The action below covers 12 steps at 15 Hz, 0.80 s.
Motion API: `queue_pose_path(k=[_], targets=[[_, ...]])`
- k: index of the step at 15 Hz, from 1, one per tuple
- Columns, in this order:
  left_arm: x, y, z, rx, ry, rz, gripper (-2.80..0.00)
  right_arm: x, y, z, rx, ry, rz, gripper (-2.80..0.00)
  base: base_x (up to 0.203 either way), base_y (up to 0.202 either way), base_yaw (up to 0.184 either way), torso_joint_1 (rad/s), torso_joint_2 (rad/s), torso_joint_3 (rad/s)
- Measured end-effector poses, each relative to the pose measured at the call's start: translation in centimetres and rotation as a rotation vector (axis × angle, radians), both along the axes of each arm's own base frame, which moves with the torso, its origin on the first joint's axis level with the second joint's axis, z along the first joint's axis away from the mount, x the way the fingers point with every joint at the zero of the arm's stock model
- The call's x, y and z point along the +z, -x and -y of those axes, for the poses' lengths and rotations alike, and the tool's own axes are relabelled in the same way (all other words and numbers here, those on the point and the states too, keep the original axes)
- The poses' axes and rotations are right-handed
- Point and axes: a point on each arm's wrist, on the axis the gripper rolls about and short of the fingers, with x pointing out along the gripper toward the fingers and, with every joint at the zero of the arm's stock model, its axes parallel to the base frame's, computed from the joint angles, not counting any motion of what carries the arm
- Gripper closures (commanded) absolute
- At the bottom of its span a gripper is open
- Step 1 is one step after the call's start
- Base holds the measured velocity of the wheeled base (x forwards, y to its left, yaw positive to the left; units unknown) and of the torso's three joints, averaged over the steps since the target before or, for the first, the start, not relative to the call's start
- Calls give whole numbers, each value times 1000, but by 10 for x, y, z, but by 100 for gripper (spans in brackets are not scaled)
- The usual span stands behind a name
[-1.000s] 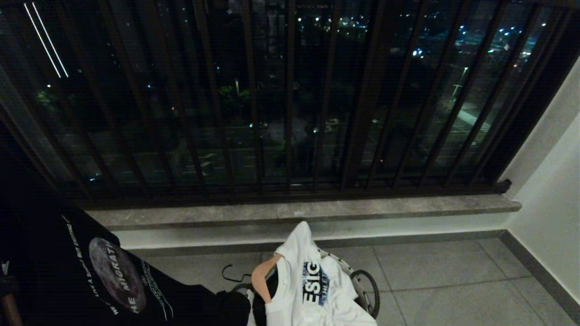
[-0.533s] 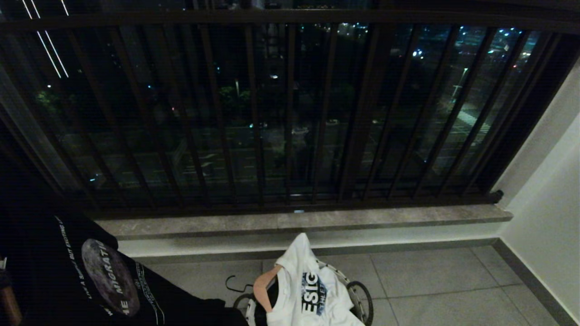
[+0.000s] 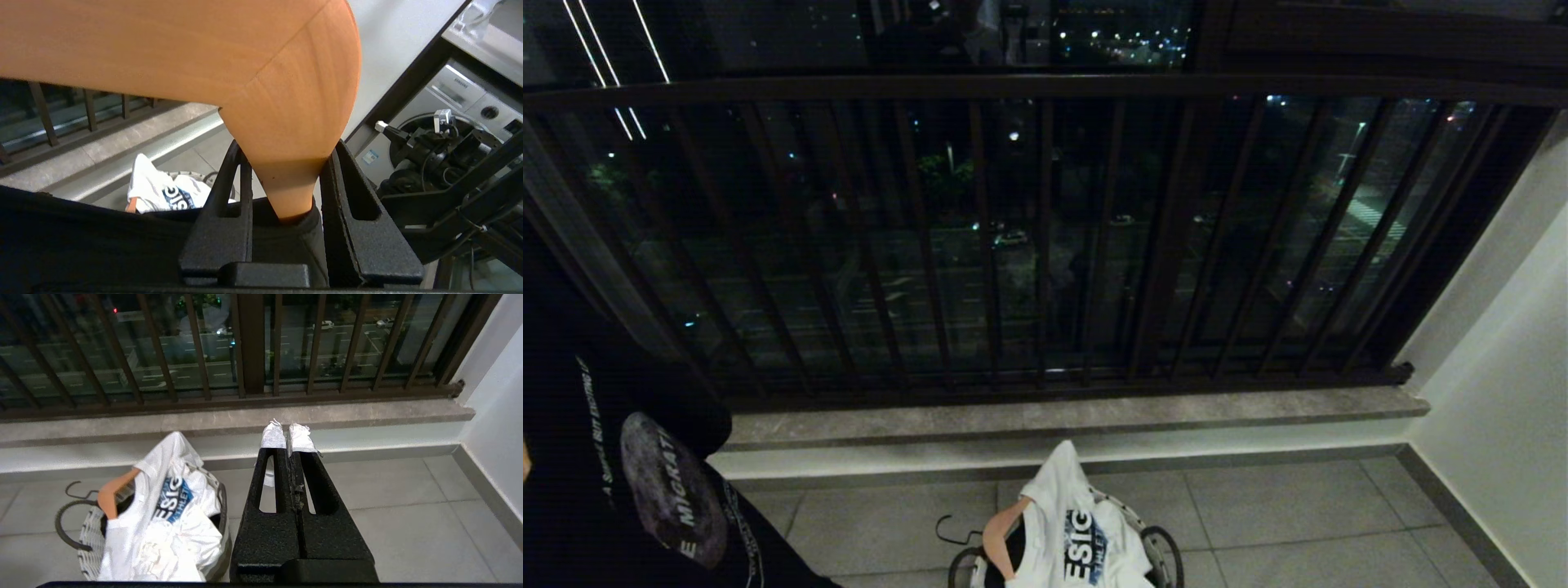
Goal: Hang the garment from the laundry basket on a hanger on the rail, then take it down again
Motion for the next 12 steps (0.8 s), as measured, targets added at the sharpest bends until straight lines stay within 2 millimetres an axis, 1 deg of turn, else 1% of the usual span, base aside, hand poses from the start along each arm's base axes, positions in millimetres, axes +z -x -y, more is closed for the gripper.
queue_pose_path(k=[4, 10, 12], targets=[[-1, -1, 0, 0, -5, -1, 0, 0, 0, 0, 0, 0, 0, 0, 0, 0, 0, 197, -548, -352], [0, -1, 1, 3, -5, 4, 0, 0, 0, 0, 0, 0, 0, 0, 0, 0, 0, 245, -599, -359], [-2, -1, 1, 4, -10, -4, 0, 0, 0, 0, 0, -1, 0, 0, 0, 0, 0, 185, -432, -249]])
